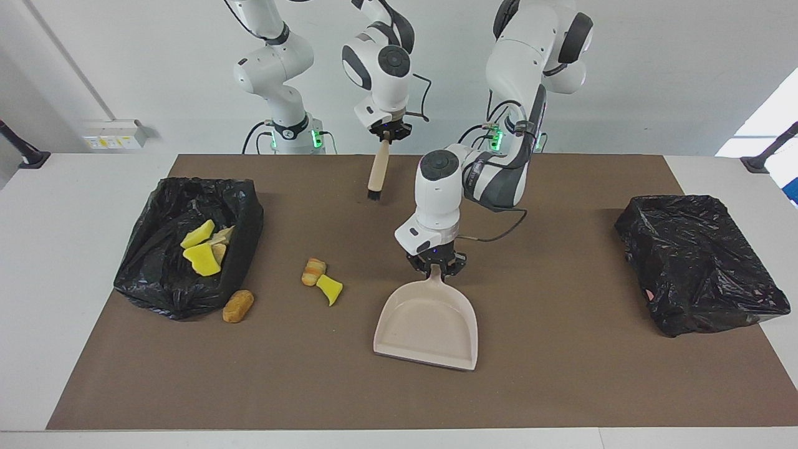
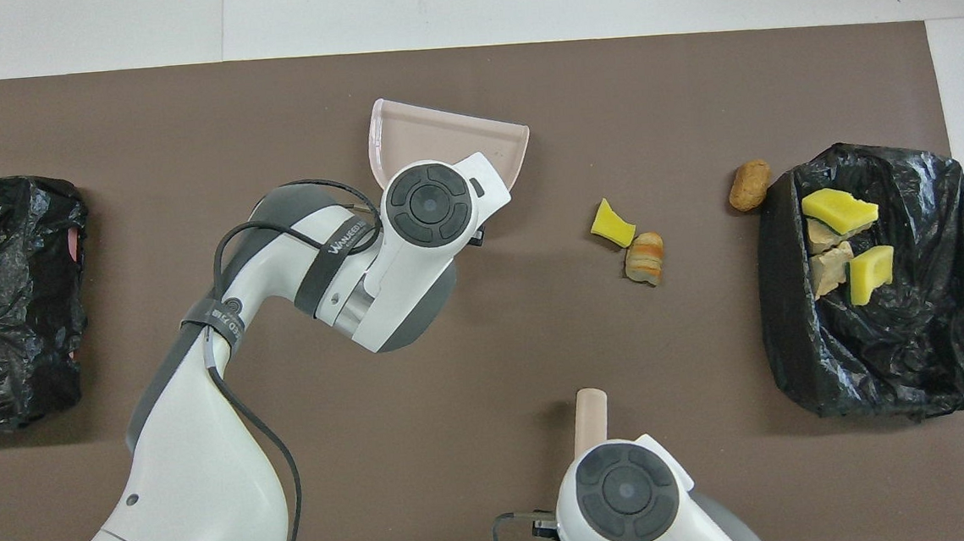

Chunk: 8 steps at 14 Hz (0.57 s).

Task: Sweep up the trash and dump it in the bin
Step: 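Grasp the wooden brush with the right gripper while the left gripper holds the dustpan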

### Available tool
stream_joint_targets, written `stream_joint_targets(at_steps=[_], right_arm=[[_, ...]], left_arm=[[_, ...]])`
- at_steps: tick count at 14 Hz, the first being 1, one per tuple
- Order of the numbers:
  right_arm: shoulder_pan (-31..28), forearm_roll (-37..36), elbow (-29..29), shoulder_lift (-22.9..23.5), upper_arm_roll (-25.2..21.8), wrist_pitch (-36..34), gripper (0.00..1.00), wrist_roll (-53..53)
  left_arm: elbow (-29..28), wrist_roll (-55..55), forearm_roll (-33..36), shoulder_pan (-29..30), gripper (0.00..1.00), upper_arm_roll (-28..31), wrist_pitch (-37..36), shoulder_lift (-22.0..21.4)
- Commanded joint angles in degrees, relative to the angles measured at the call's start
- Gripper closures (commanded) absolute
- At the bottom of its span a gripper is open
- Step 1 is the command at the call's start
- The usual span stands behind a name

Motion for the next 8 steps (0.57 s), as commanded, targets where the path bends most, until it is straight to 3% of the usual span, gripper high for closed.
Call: stream_joint_targets(at_steps=[1,8], right_arm=[[-3.43,-4.74,-0.35,-1.01,0.50,-0.80,1.00,-2.60],[-17.66,-20.11,2.54,3.37,0.76,0.16,1.00,-8.92]], left_arm=[[-0.68,8.59,1.01,0.60,1.00,0.22,-4.79,-3.27],[-1.30,35.38,0.83,2.80,1.00,0.13,-13.06,-5.30]])
